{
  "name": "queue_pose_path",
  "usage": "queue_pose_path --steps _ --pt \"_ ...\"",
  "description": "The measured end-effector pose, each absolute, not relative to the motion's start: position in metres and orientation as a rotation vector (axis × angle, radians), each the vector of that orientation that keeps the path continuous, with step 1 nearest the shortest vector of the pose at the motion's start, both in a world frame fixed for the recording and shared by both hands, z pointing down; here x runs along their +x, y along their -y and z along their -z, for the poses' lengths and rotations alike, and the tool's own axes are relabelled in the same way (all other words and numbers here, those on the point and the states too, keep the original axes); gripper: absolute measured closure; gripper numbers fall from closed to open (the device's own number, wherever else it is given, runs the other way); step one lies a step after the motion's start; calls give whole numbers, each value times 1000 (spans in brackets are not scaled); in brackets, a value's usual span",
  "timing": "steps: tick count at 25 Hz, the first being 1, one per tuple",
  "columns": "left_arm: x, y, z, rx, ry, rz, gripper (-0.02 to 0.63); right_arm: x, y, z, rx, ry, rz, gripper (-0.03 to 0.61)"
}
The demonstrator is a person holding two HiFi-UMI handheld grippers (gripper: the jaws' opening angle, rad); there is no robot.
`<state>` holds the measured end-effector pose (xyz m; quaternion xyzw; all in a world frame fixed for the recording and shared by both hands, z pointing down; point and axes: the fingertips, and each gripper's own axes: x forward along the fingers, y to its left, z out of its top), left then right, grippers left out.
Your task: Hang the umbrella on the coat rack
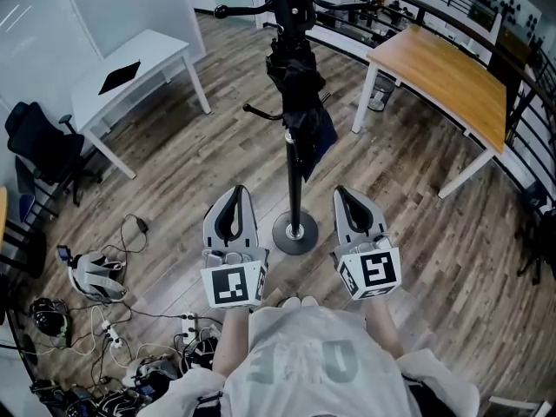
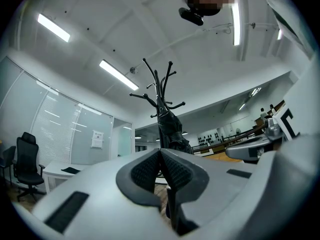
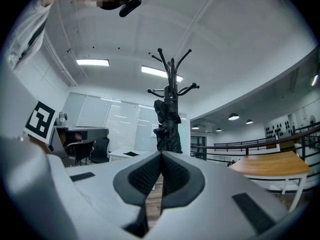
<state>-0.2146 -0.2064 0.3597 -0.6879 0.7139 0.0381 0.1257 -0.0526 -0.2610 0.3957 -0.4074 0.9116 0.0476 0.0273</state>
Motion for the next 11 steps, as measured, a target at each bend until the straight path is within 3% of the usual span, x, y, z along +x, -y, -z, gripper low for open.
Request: queue_pose_path --steps 11 --pt "-213 215 -372 -2033 -2064 -61 586 -55 264 -403 -1279 -2821 -127 549"
